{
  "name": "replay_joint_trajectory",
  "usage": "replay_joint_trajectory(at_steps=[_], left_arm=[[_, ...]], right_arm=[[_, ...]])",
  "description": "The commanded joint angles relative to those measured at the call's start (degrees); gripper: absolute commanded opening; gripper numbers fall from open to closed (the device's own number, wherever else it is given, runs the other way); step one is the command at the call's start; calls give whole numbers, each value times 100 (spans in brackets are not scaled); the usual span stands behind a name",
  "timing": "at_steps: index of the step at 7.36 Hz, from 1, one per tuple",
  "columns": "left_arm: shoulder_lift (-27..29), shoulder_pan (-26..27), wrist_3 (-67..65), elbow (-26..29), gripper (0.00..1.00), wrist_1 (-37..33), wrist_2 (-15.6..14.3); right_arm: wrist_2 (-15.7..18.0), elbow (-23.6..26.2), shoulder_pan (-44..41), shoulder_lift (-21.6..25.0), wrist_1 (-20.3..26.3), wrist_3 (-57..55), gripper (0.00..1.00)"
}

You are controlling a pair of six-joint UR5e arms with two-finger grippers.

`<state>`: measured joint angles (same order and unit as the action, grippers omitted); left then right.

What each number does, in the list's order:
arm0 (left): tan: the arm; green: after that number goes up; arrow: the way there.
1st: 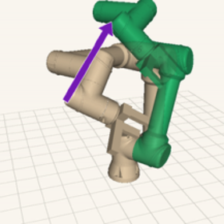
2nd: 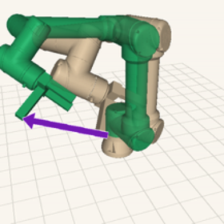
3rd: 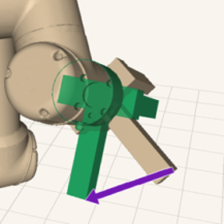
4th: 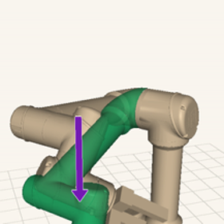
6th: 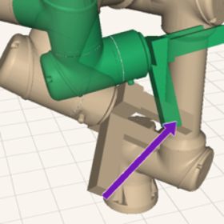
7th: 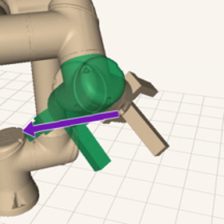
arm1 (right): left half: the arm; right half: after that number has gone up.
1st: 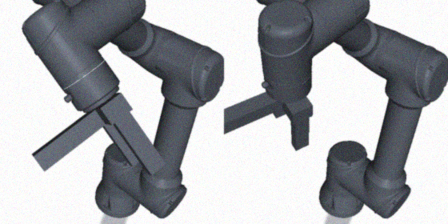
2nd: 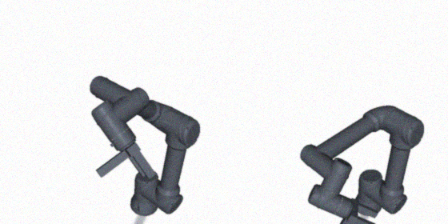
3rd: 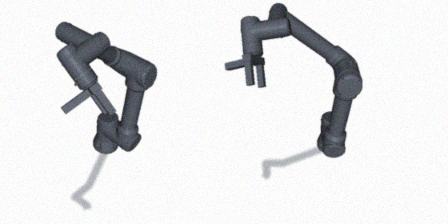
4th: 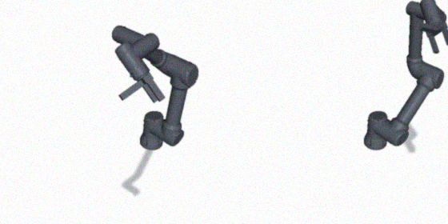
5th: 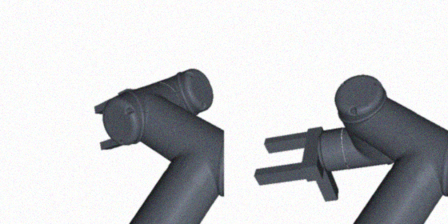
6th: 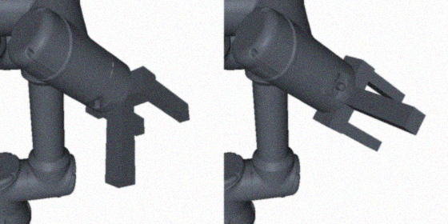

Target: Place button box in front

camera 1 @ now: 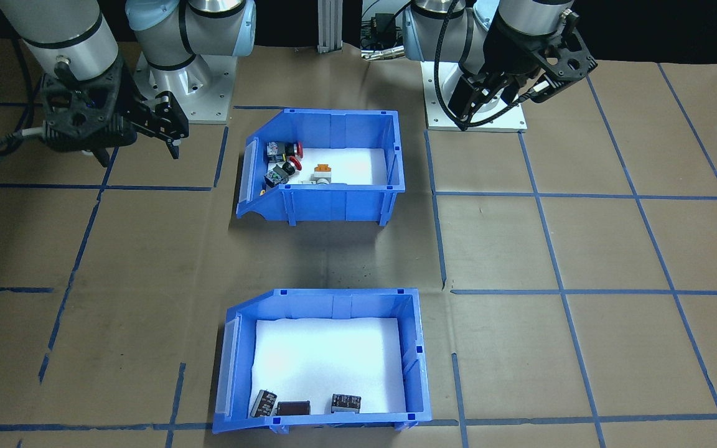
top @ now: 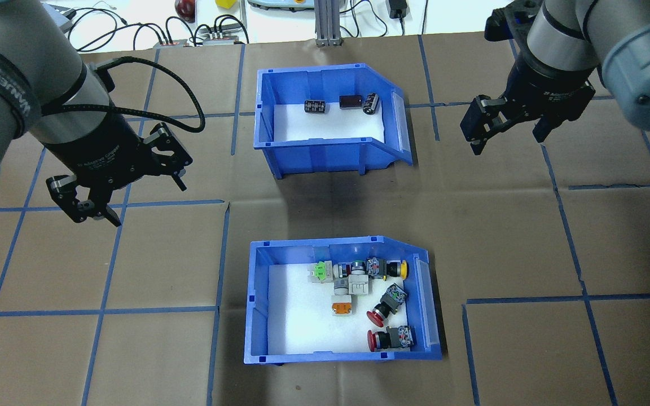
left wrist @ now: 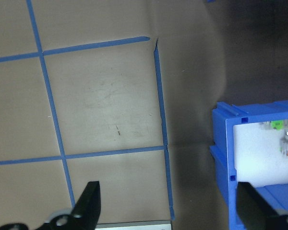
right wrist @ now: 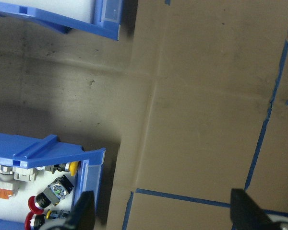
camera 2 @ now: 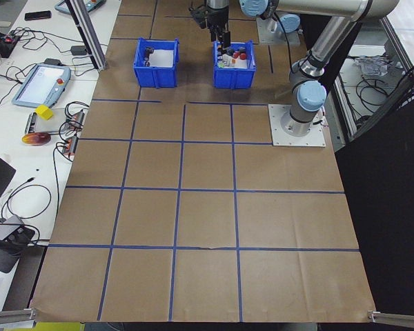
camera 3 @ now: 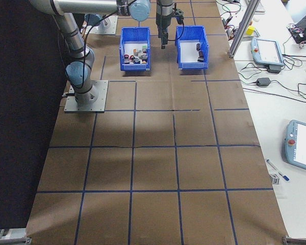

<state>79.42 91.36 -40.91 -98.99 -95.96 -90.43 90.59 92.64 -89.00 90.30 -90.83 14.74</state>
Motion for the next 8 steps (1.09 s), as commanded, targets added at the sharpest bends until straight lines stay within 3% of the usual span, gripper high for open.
replay_joint_trajectory(at_steps=[1,2,3,5,7,8], left_arm=[[-407,136,-1932,-426,99,-1,122],[-636,276,-2687,-776,99,7,227],[-873,486,-3355,-1145,99,120,593],[-1006,1179,-4847,-1875,99,1146,615],[-964,2267,-6554,-2192,99,1176,580],[-963,2568,-7109,-2586,99,1463,614]], right_arm=[[-6,-498,-73,-598,-5,1325,100],[11,-893,-265,-1036,-13,2087,100],[90,-1375,-598,-1519,-179,2530,100],[99,-2377,-1388,-2513,-189,3329,100],[170,-3065,-1908,-3156,-120,4147,100],[126,-3163,-2094,-3324,-102,4273,100]])
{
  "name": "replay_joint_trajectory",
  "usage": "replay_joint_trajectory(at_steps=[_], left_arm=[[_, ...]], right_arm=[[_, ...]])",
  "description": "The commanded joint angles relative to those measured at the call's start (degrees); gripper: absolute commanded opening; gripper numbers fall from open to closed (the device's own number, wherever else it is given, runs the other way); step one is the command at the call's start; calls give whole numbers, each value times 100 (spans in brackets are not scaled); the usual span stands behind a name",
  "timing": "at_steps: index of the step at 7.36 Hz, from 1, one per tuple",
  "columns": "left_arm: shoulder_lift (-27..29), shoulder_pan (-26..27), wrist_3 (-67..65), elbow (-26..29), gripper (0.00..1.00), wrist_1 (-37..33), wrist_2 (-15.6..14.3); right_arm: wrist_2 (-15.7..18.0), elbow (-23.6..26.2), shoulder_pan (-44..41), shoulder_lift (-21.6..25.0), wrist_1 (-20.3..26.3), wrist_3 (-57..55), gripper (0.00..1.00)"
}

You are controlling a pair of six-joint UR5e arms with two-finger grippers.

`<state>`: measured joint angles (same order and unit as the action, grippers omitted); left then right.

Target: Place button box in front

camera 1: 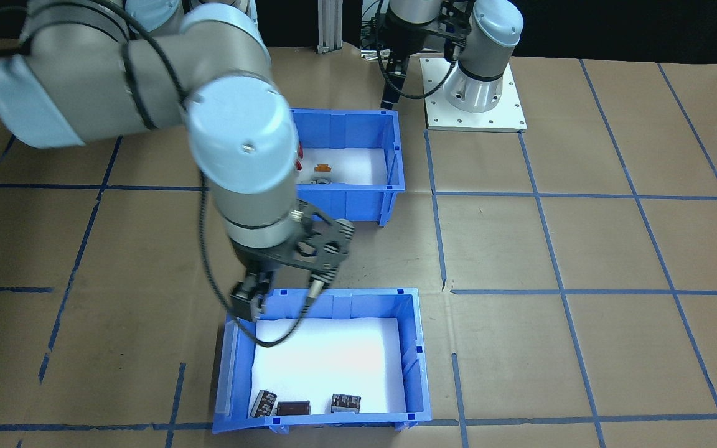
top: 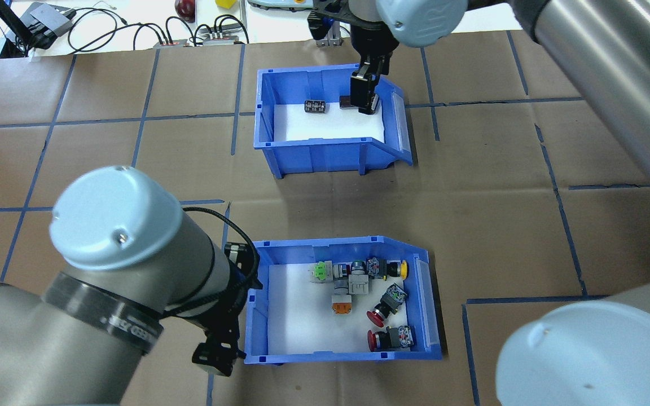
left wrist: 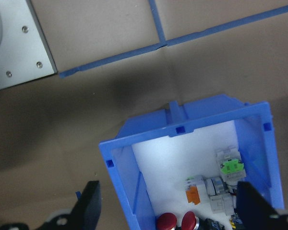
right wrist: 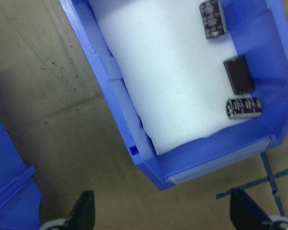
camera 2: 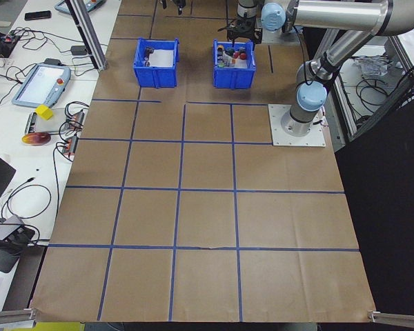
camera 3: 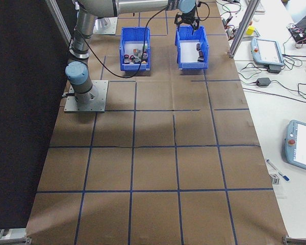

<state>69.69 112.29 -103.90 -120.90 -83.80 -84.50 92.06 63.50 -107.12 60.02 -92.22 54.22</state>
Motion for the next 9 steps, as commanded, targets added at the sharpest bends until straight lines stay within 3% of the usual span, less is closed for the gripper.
replay_joint_trajectory(at_steps=[1,2,4,8,9], left_arm=[[-25,661,-1016,-669,98,572,21],[88,837,-1297,-863,92,1002,47],[132,918,-1396,-961,99,1331,48],[535,988,-1388,-988,99,2059,22],[851,1110,-1422,-988,99,2626,-31]], right_arm=[[-57,-250,-475,-420,-15,492,100],[-13,-163,-633,-534,-50,1242,100],[-66,-40,-670,-684,-77,1399,100],[-57,767,-661,-790,-1200,1329,99],[-57,761,-661,-764,-1271,1302,79]])
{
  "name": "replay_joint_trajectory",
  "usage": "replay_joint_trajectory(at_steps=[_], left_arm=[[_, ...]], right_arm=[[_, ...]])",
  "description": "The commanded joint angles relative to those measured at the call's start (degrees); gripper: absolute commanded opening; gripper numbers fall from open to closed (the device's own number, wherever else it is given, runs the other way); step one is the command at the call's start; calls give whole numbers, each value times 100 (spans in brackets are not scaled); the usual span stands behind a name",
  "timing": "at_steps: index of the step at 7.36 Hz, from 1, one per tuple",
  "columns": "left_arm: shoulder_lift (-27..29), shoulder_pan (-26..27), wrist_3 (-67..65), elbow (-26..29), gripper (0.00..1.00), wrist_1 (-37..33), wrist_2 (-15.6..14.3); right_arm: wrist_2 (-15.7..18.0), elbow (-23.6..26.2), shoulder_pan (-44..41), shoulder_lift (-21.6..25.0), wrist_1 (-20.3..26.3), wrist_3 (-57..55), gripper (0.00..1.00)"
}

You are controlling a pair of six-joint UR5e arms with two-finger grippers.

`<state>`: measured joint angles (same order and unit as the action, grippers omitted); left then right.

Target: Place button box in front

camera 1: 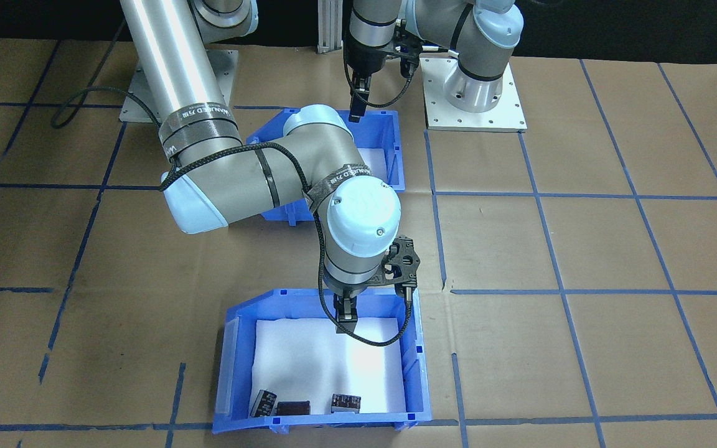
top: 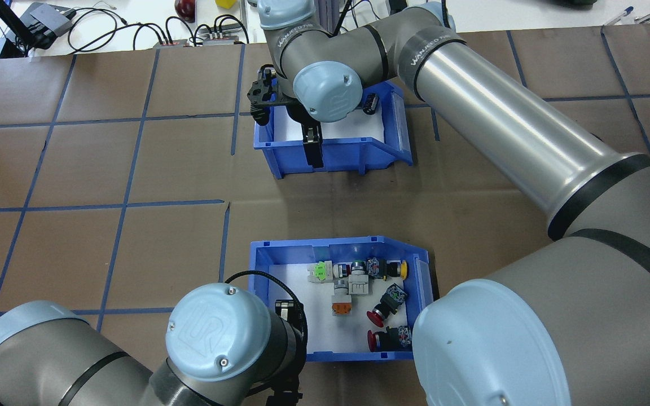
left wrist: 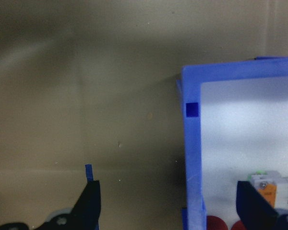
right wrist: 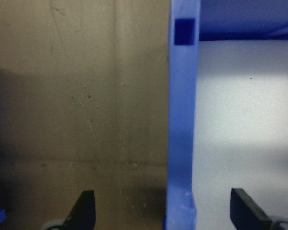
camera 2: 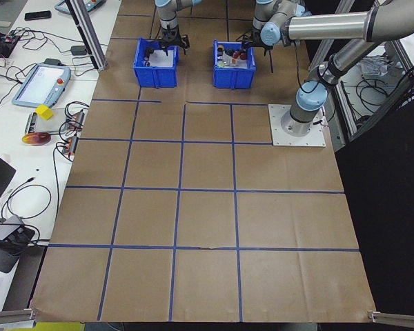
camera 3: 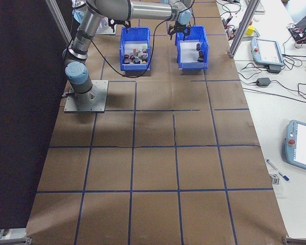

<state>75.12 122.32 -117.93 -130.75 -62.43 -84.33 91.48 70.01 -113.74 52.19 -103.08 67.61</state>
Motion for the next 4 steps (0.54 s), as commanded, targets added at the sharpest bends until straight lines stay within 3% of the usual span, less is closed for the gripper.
replay_joint_trajectory(at_steps=[1,3,4], left_arm=[[484,316,-315,-3,99,617,-48],[757,389,-397,-116,95,609,-74],[811,406,-406,-222,89,644,-92]], right_arm=[[62,109,10,19,-212,24,46],[54,91,-16,72,-221,-29,15],[71,48,-16,107,-221,-37,10]])
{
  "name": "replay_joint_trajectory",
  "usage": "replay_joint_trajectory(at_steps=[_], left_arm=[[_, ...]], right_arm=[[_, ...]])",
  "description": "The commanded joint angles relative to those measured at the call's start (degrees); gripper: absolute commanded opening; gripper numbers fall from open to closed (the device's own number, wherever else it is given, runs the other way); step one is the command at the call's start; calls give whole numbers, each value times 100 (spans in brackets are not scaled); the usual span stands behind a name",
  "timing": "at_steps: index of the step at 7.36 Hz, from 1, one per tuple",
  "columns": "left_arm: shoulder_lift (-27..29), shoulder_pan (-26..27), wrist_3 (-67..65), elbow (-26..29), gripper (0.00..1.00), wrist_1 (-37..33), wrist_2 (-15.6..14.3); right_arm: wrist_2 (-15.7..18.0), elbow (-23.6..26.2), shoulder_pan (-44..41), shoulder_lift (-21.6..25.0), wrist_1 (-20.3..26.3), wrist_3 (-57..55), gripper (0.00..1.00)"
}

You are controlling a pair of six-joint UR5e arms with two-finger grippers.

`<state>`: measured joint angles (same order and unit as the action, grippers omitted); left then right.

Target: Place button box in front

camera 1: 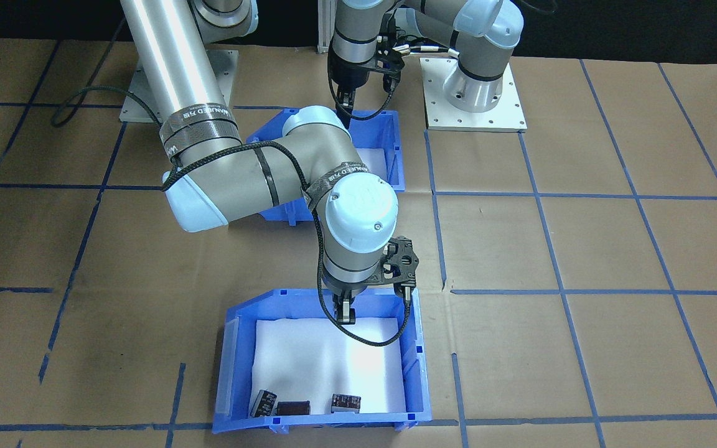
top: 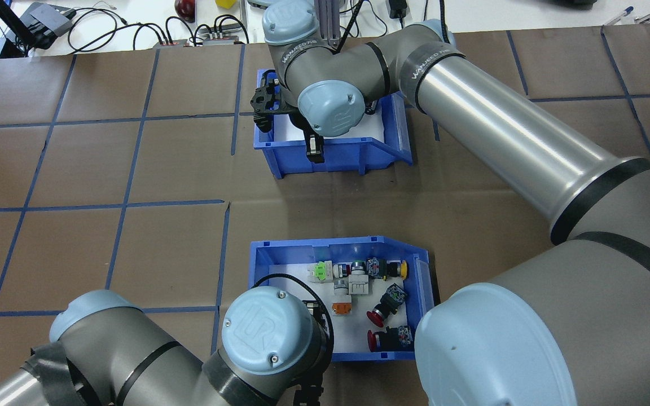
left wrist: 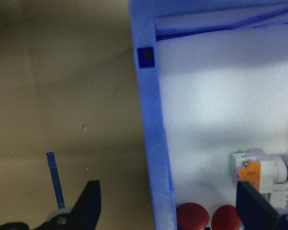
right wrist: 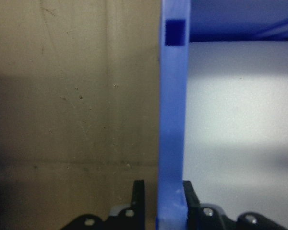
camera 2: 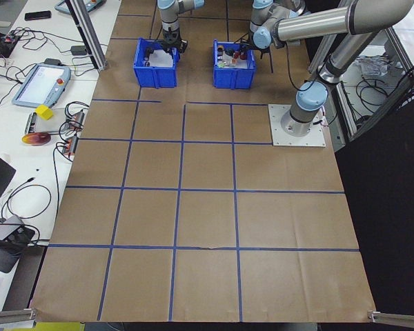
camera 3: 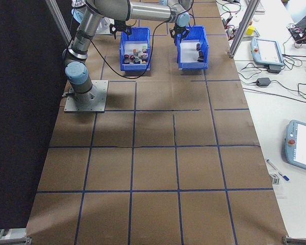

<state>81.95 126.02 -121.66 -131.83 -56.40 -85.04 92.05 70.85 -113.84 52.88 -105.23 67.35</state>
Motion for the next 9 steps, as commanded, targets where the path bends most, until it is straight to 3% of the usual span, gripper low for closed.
replay_joint_trajectory(at_steps=[1,3,6,8,9], left_arm=[[137,37,-51,-115,74,67,39],[163,37,-16,-141,45,94,127],[85,28,63,-124,0,365,234],[-74,-269,674,120,0,419,172],[-31,-880,800,531,0,315,198]], right_arm=[[14,-158,46,90,-6,23,10],[198,-168,335,467,107,94,10],[199,120,1483,1073,406,1373,7],[199,489,2511,1434,424,2358,7],[190,726,2881,1662,572,2396,7]])
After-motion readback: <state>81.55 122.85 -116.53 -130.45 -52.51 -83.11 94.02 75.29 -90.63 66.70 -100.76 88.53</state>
